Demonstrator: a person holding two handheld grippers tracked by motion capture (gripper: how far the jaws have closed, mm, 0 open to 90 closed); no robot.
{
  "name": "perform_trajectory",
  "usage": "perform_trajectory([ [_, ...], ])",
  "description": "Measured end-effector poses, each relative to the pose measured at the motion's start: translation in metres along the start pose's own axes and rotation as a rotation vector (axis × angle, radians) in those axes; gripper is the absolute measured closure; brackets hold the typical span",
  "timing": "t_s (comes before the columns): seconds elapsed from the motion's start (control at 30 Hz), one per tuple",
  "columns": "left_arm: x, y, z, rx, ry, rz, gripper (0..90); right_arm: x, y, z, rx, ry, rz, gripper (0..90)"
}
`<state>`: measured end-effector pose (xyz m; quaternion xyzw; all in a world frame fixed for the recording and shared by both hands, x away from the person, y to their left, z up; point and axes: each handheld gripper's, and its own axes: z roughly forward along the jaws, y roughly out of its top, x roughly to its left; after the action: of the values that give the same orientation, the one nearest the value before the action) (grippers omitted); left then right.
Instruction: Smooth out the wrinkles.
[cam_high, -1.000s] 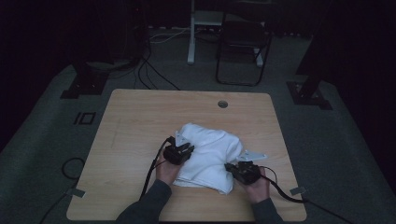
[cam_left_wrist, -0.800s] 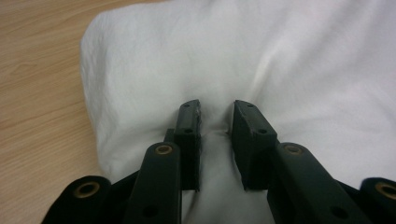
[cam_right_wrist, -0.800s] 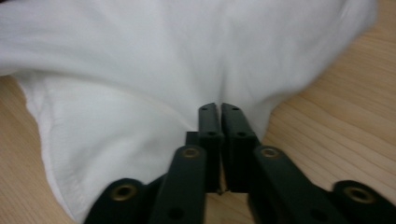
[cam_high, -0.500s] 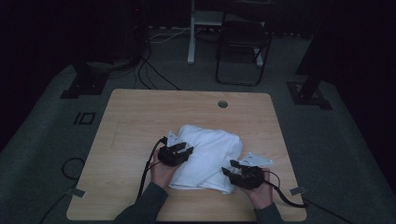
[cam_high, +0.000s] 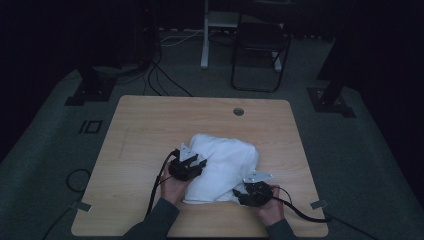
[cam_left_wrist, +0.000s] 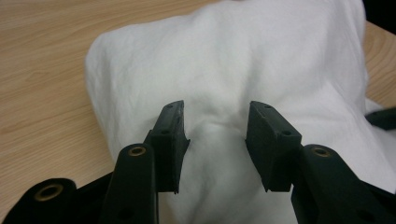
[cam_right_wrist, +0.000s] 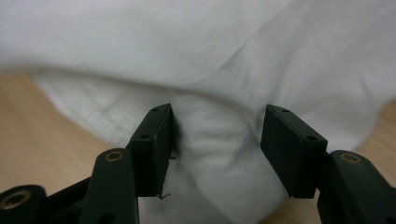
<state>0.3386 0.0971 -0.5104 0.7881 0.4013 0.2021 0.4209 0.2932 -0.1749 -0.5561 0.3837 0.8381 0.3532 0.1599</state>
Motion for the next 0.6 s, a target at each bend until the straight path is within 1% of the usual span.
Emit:
perform_trajectory([
  [0.1,0.001,-0.002,0.001,0.006,0.021,-0.007,57.1,-0.009,0.004,0.004,-0.011,-0.022,0.008,42.4],
  [0.13,0.002,-0.002,0.001,0.007,0.033,-0.004,57.1,-0.012,0.006,0.007,-0.014,-0.027,0.018,42.4],
  [0.17,0.002,-0.002,0.001,0.007,0.033,-0.004,57.0,-0.012,0.006,0.007,-0.014,-0.027,0.018,42.4],
  [0.2,0.004,-0.002,0.002,0.005,0.046,-0.011,57.0,-0.019,0.012,0.013,-0.019,-0.031,0.023,42.6],
  [0.23,0.007,-0.001,0.003,0.005,0.059,-0.012,57.0,-0.021,0.015,0.016,-0.019,-0.032,0.029,42.7],
  [0.27,0.007,-0.001,0.003,0.005,0.059,-0.012,57.0,-0.021,0.015,0.016,-0.019,-0.032,0.029,42.7],
  [0.3,0.014,0.000,0.005,0.003,0.084,-0.019,57.1,-0.025,0.023,0.023,-0.022,-0.033,0.039,42.7],
  [0.33,0.014,0.000,0.005,0.003,0.084,-0.019,57.0,-0.025,0.023,0.023,-0.022,-0.033,0.039,42.7],
  [0.37,0.023,0.002,0.009,0.006,0.106,-0.032,57.0,-0.027,0.031,0.031,-0.027,-0.032,0.046,42.7],
  [0.4,0.023,0.002,0.009,0.006,0.106,-0.032,57.1,-0.027,0.031,0.031,-0.027,-0.032,0.046,42.7],
  [0.47,0.033,0.007,0.012,0.013,0.127,-0.042,57.0,-0.029,0.039,0.039,-0.033,-0.027,0.062,42.7],
  [0.5,0.043,0.013,0.017,0.026,0.150,-0.050,56.4,-0.030,0.047,0.048,-0.043,-0.022,0.069,42.8],
  [0.53,0.043,0.013,0.017,0.026,0.150,-0.050,56.4,-0.030,0.047,0.048,-0.043,-0.022,0.069,42.8],
  [0.57,0.051,0.017,0.022,0.033,0.166,-0.055,56.3,-0.031,0.053,0.054,-0.050,-0.025,0.070,42.9],
  [0.6,0.051,0.017,0.022,0.033,0.166,-0.055,56.3,-0.031,0.053,0.054,-0.050,-0.025,0.070,42.9],
])
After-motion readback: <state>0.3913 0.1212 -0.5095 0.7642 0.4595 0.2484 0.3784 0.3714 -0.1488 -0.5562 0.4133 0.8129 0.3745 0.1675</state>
